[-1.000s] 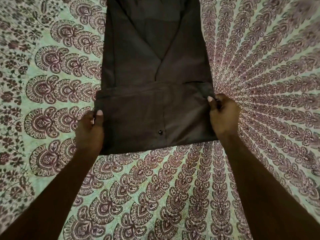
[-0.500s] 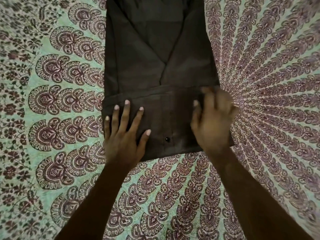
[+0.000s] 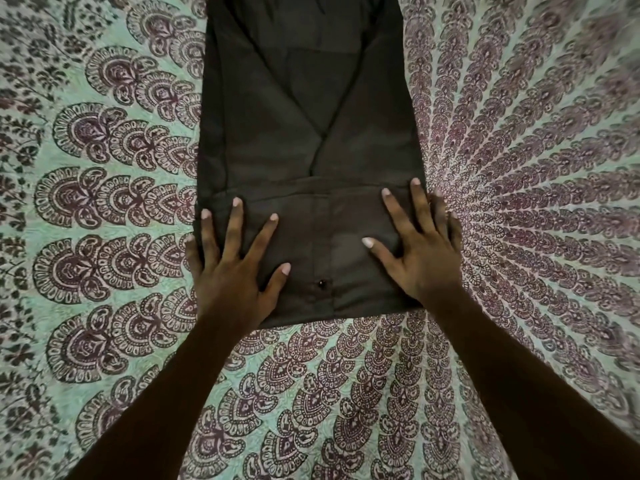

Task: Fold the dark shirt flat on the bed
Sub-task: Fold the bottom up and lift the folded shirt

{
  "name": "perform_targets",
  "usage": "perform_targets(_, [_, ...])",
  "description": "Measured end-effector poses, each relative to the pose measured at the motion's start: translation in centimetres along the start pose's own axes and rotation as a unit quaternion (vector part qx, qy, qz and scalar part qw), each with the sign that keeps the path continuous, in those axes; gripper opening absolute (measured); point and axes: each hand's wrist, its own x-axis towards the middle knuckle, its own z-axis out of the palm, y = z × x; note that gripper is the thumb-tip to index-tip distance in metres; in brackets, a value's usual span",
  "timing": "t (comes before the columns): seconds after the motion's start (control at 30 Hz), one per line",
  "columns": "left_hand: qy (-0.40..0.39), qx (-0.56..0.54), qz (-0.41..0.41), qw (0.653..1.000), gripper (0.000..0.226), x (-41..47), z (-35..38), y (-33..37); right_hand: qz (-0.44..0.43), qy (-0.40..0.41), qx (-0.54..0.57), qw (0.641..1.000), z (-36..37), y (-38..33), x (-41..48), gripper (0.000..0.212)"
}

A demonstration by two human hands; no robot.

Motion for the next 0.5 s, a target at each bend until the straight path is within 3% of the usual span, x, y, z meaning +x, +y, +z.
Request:
perform_targets(0.13, [-0.01, -0.085, 0.016, 0.996, 0.08, -1.1, -2.0, -0.9, 0.004, -0.017, 0.008, 1.0, -1.6, 0.6, -1.2, 0.083])
perform_targets(0.23, [0.012, -0.071, 0.065, 0.995, 0.079, -4.9, -4.0, -2.8, -0.105, -0.007, 0.027, 0.994, -3.9, 0.9, -4.4, 0.087])
perform_targets(0.3, [-0.025, -0.042, 0.092, 0.995, 0.079, -7.2, -3.5, -4.8, -0.182, -0.016, 0.055, 0.982, -3.7, 1.7, -6.9, 0.087])
perform_targets(0.37, [-0.043, -0.02, 0.101, 0.994, 0.071, -8.7, -2.6, -6.2, -0.214, -0.019, 0.069, 0.974, -2.7, 2.7, -8.9, 0.083])
perform_targets(0.5, [0.033, -0.005, 0.131, 0.991, 0.045, -8.5, -1.4, -6.7, -0.22, 0.02, 0.053, 0.974, -0.4, 3.9, -8.8, 0.058])
